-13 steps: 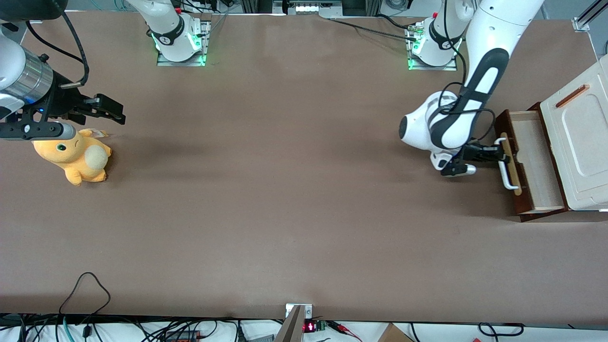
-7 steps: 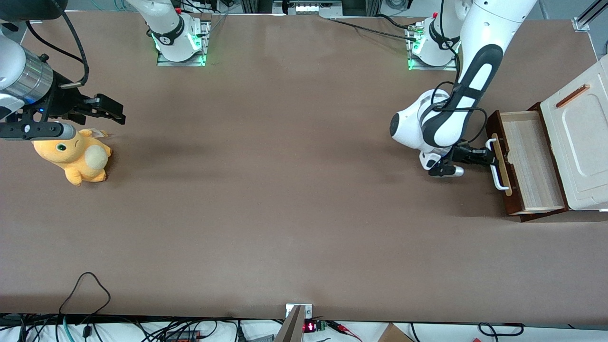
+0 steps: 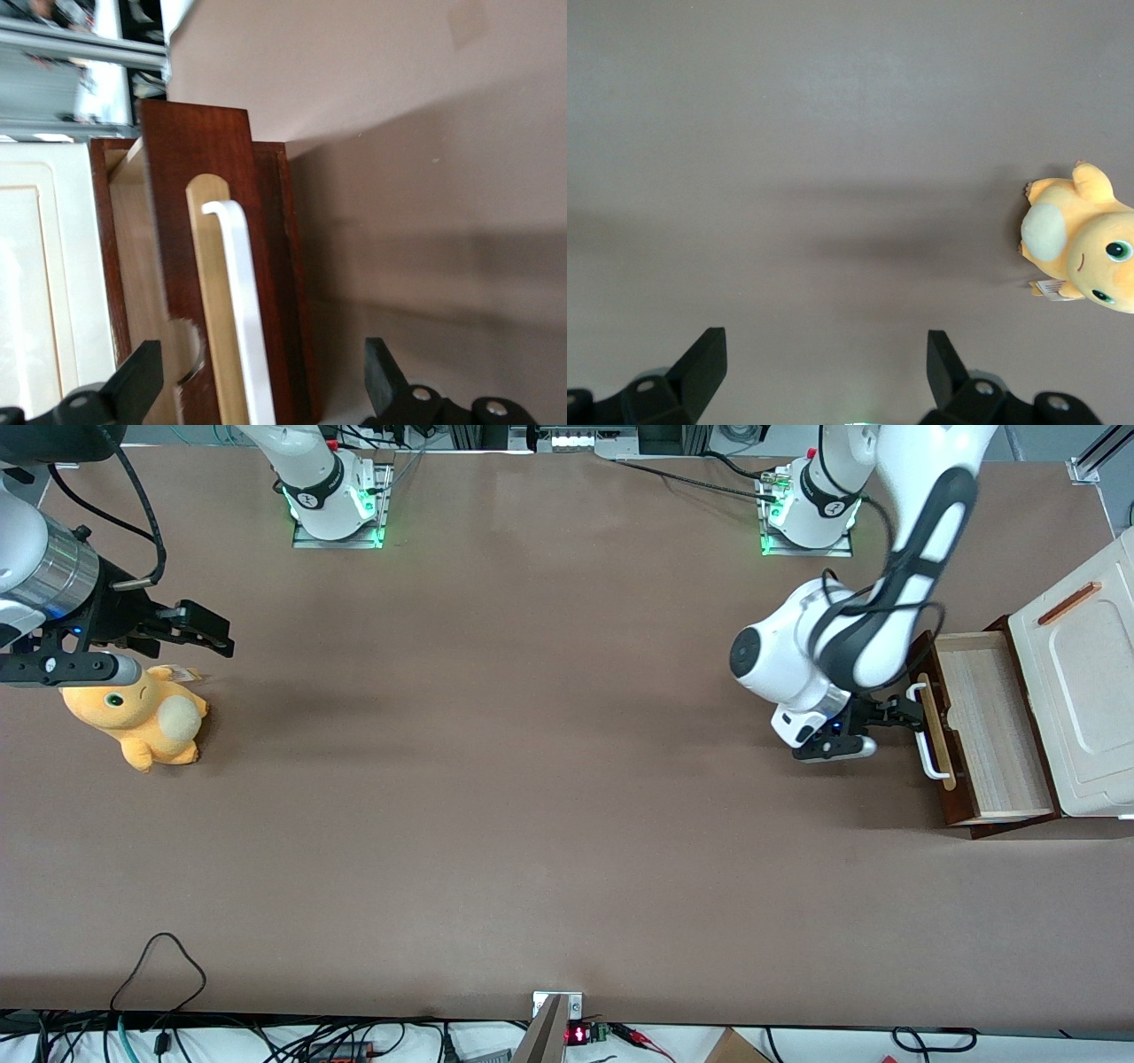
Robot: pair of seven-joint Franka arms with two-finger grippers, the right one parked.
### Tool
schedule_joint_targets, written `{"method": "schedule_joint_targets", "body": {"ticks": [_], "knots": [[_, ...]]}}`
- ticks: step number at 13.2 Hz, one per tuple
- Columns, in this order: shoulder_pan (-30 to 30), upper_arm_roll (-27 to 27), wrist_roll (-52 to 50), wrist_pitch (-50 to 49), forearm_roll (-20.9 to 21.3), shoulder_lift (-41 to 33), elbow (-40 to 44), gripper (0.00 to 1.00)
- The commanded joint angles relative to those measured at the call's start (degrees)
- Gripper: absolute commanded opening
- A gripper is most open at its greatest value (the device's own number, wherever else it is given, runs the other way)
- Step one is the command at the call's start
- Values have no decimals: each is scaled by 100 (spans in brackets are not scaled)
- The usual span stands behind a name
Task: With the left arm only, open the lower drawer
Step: 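Open the left gripper and lift it away from the handle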
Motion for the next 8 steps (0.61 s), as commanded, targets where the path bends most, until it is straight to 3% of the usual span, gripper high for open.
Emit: {"method": "schedule_joint_targets", "body": {"ticks": [1,4,8], "knots": [[160,-5,1028,146,-1037,-663,228,100],[494,83,2356,76,-3074,-1243,809,100],[609,521,3288,-502,-4536,-1754,1362,100]]}}
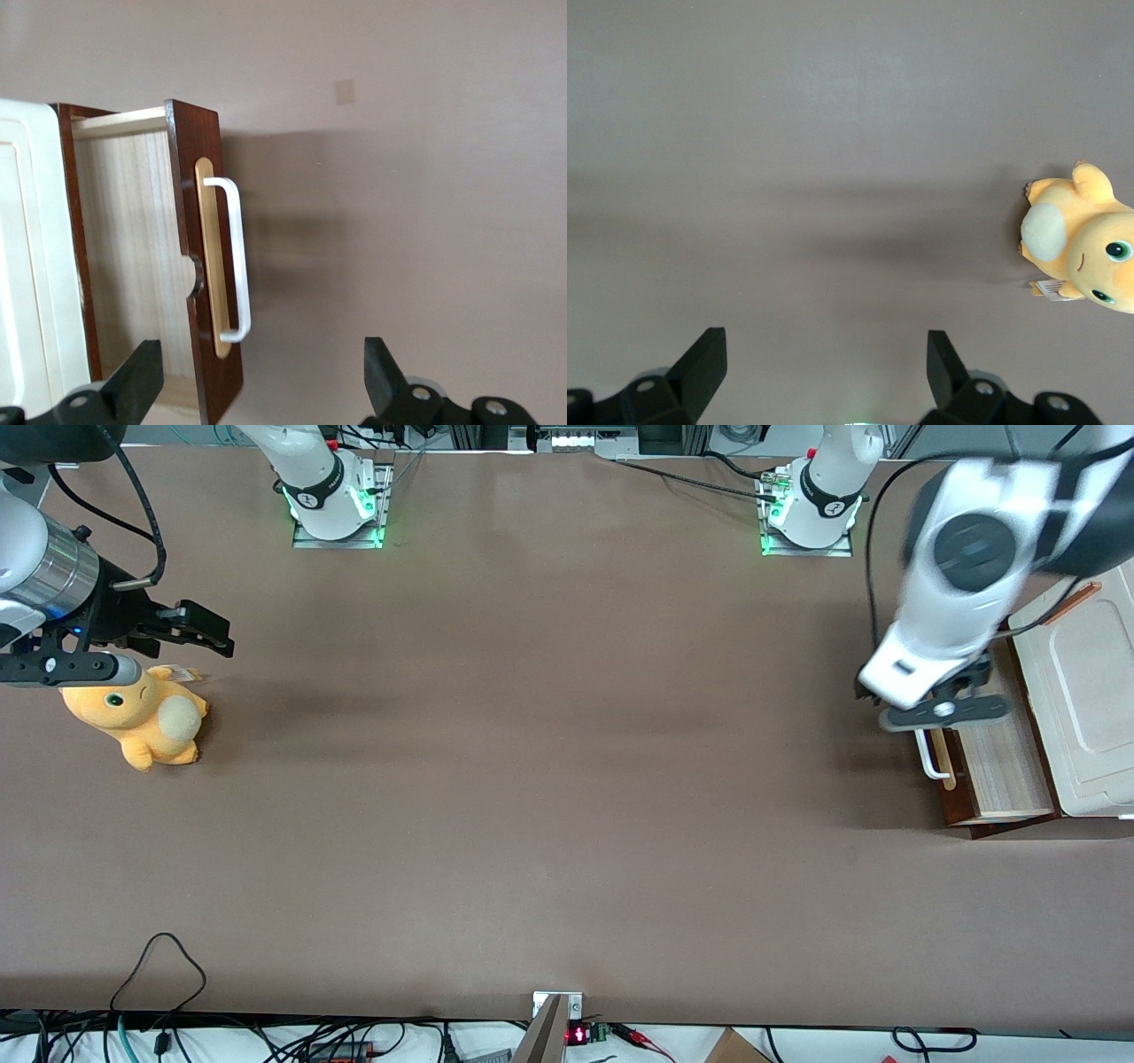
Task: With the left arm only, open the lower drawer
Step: 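Open the left gripper and lift it away from the handle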
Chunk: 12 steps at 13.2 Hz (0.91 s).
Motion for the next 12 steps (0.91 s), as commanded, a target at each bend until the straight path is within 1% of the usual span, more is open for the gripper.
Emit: {"method": "schedule_joint_targets", "body": {"ticks": [1,3,4,7,9,12], "knots": [[24,342,727,-439,-816,-217,414,100],[24,685,1297,-571,-1248,-340,538,100],[24,791,1466,-580,-1311,-367,538,100],[33,845,1669,-695,-1329,-402,731,100],[33,862,1696,-861,-1486,-402,941,100],[33,880,1696,-906,-1592,-394,1030,100]]}}
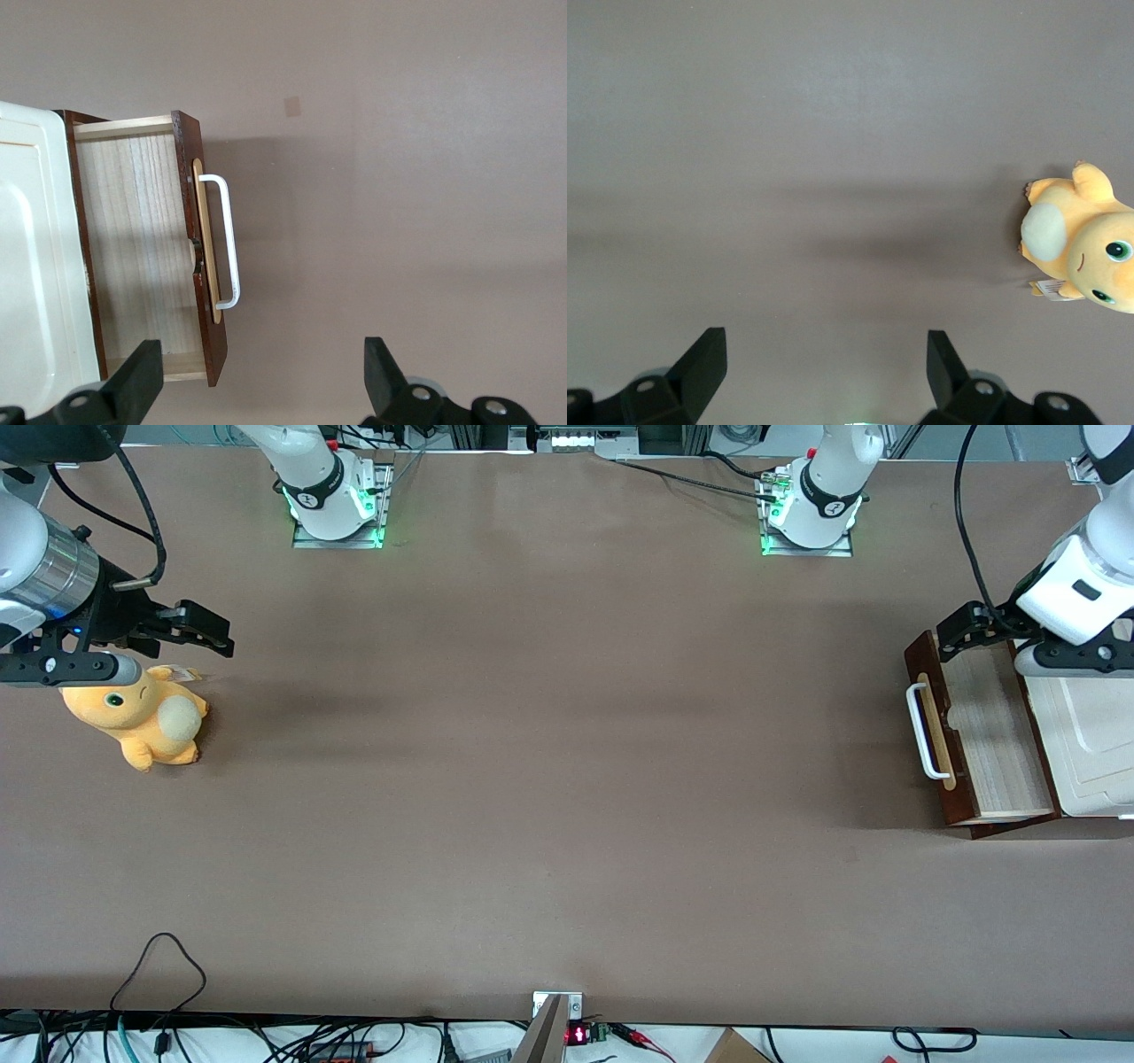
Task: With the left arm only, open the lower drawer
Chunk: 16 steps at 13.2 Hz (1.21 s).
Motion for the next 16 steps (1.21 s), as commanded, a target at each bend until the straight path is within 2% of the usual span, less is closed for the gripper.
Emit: {"method": "schedule_joint_targets", "body": {"ticks": [1,16], "knots": [[14,29,172,-156,-236,1,172,100],[14,3,163,-323,-227,36,260,100]]}}
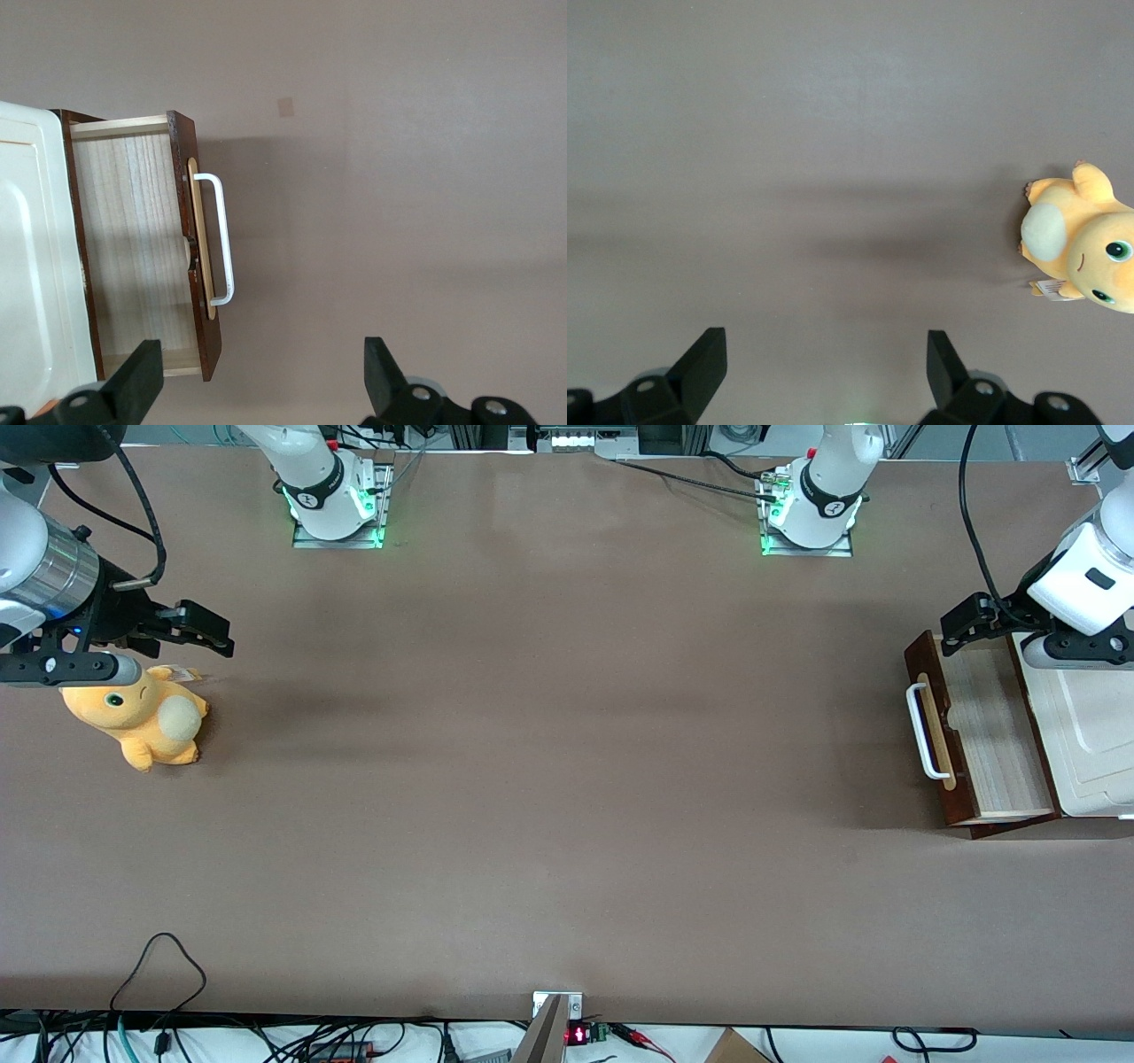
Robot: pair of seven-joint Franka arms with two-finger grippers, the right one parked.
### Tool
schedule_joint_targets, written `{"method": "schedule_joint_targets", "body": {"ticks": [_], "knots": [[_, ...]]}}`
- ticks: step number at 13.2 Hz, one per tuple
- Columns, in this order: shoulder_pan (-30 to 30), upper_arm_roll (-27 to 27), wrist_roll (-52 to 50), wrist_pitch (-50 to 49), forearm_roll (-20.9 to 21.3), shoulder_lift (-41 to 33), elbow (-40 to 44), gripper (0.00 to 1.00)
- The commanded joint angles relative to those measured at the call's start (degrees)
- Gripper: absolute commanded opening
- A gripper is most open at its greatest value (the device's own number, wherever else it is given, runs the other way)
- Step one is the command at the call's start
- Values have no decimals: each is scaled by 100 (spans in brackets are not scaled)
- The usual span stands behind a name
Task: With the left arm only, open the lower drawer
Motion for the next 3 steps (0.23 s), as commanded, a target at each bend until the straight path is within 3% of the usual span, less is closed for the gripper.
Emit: {"method": "schedule_joint_targets", "body": {"ticks": [1,3], "knots": [[15,5,162,-185,-142,36,152,100],[15,5,162,-203,-142,36,152,100]]}}
